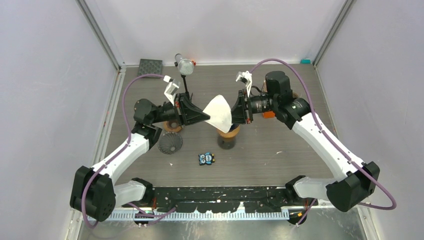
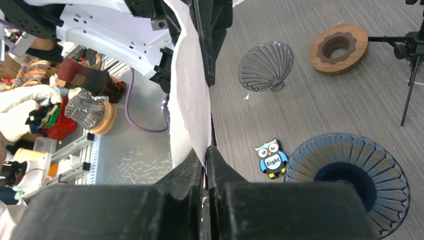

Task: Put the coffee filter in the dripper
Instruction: Pick up the coffee filter from the coffee filter holder, then move the distractor to the center of the board.

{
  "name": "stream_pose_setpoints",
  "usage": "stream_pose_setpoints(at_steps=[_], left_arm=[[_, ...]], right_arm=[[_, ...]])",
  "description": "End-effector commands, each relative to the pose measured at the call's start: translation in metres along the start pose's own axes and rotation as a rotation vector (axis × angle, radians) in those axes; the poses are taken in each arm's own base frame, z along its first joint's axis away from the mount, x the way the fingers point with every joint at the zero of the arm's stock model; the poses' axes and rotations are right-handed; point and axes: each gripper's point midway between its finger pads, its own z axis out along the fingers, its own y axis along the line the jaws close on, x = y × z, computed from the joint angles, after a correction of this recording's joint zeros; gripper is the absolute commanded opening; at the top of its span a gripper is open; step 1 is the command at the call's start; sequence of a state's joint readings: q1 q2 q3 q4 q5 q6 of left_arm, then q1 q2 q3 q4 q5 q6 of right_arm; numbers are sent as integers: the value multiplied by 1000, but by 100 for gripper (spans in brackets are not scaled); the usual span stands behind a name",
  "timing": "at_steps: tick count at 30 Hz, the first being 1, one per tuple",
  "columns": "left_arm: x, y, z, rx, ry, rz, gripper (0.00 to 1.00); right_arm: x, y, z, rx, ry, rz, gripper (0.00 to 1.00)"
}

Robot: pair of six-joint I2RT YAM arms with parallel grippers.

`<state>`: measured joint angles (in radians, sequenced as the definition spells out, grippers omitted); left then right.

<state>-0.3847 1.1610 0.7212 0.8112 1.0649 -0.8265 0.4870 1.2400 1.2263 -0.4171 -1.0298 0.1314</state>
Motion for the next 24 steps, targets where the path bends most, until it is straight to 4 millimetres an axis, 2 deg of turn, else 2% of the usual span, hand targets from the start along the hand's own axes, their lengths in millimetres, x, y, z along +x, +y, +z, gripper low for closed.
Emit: stream_pose_setpoints(at_steps=[1,4,6,9,10,12,15,20,24], left_arm=[[-6,-1,0,3,-24,69,0],[-5,5,0,-21,-23,66,1],[-11,10,0,-58,-25,83,23],[-26,20,1,-143,-24,93,56],[-31,25,1,-182,-19,84,64],[-33,39,-2,-284,16,48,72],[-41,53,-8,-413,47,64,76],[-47,63,-15,-562,69,49,78],[-43,74,-23,-636,55,7,78]], right_arm=[[-28,8,-2,7,-59,-55,8],[-34,6,-6,56,-76,-68,1],[-42,-1,-13,150,-97,-87,1],[-55,-25,-28,363,-135,-77,1],[-57,-32,-33,418,-141,-65,1],[-58,-44,-38,497,-143,-23,1],[-54,-56,-44,596,-125,8,1],[-67,-77,-72,860,-197,2,1],[-69,-84,-64,922,-215,22,1]])
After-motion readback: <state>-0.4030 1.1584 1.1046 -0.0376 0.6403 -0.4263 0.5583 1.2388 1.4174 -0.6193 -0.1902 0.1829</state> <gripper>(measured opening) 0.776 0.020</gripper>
